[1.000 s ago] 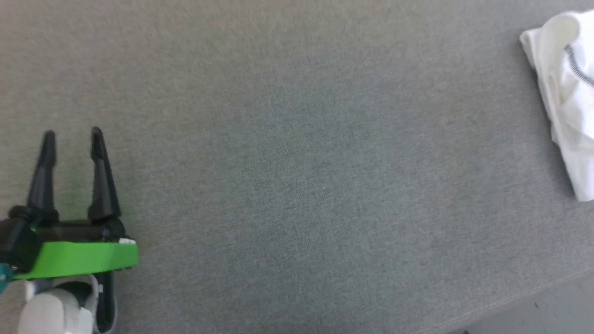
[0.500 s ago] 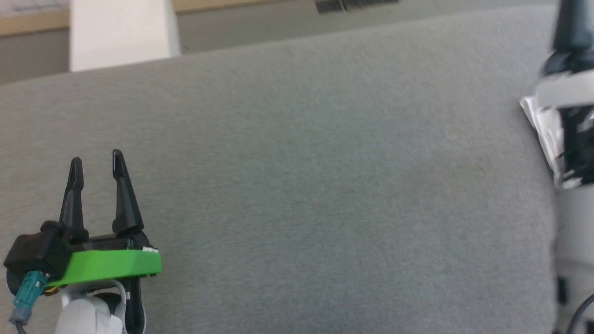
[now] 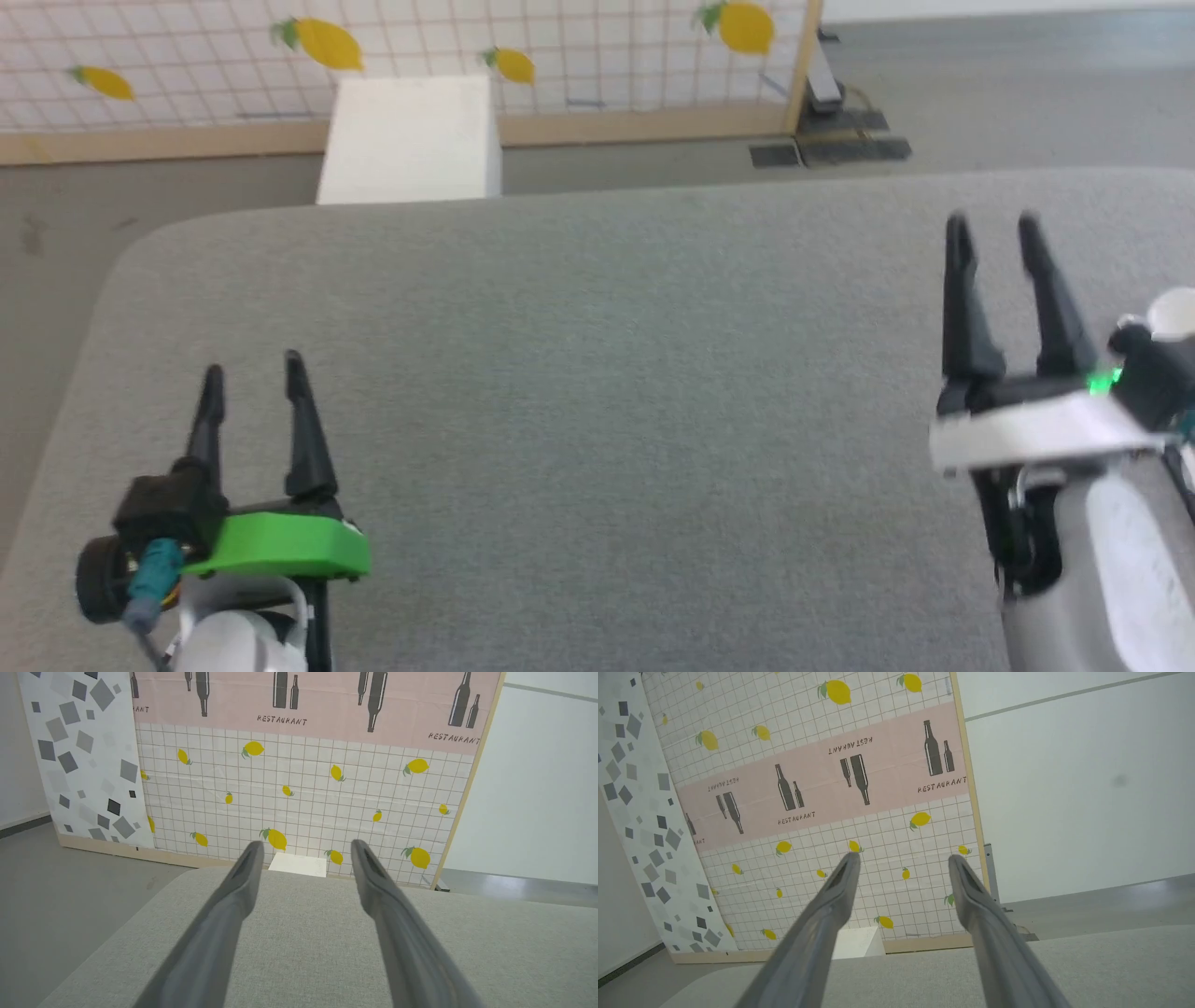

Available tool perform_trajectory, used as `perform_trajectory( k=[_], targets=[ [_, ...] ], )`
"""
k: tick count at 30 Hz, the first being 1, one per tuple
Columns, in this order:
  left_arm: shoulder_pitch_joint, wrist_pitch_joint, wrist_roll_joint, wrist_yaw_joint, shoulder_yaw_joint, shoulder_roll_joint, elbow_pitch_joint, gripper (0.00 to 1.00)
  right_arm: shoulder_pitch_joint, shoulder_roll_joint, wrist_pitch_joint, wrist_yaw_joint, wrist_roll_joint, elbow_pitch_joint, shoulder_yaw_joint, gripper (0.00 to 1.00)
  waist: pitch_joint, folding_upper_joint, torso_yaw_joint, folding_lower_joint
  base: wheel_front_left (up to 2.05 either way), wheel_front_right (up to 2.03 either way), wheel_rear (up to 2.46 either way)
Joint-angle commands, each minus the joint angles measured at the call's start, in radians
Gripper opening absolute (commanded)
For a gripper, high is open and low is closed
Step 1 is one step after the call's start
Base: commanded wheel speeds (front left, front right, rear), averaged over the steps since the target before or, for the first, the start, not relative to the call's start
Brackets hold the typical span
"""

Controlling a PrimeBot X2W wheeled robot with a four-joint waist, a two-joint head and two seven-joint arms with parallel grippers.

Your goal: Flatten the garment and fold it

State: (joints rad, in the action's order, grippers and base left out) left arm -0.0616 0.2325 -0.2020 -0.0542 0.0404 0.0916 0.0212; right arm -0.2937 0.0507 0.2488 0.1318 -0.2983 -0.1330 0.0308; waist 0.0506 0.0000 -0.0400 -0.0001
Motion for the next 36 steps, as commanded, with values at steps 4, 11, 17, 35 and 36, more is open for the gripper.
perform_trajectory(
  k=[4,11,17,35,36],
  targets=[
    [0.008,-0.006,0.041,-0.011,-0.031,0.005,-0.046,1.0,0.102,0.0,0.012,-0.001,0.021,-0.01,0.006,1.0,-0.056,0.0,0.05,0.0001,0.0,0.0,0.0],
    [0.031,0.0,0.035,-0.013,-0.066,-0.009,-0.121,1.0,0.211,0.0,0.013,-0.001,0.075,-0.011,0.004,1.0,-0.071,0.0,0.041,0.0001,0.0,0.0,0.0],
    [0.051,0.003,0.01,-0.005,-0.105,-0.022,-0.191,1.0,0.272,0.0,0.013,-0.001,0.086,-0.031,-0.005,1.0,-0.073,0.0,0.041,0.0001,0.0,0.0,0.0],
    [0.035,0.02,-0.018,0.003,-0.122,-0.019,-0.273,1.0,0.296,0.0,0.013,-0.001,0.085,-0.071,-0.016,1.0,-0.069,0.0,0.039,0.0001,0.0,0.0,0.0],
    [0.041,0.011,-0.018,0.0,-0.121,-0.024,-0.271,0.0,0.288,0.0,0.007,0.0,0.087,-0.07,-0.014,0.0,-0.069,0.0,0.039,0.0001,0.0,0.0,0.0]
  ],
)
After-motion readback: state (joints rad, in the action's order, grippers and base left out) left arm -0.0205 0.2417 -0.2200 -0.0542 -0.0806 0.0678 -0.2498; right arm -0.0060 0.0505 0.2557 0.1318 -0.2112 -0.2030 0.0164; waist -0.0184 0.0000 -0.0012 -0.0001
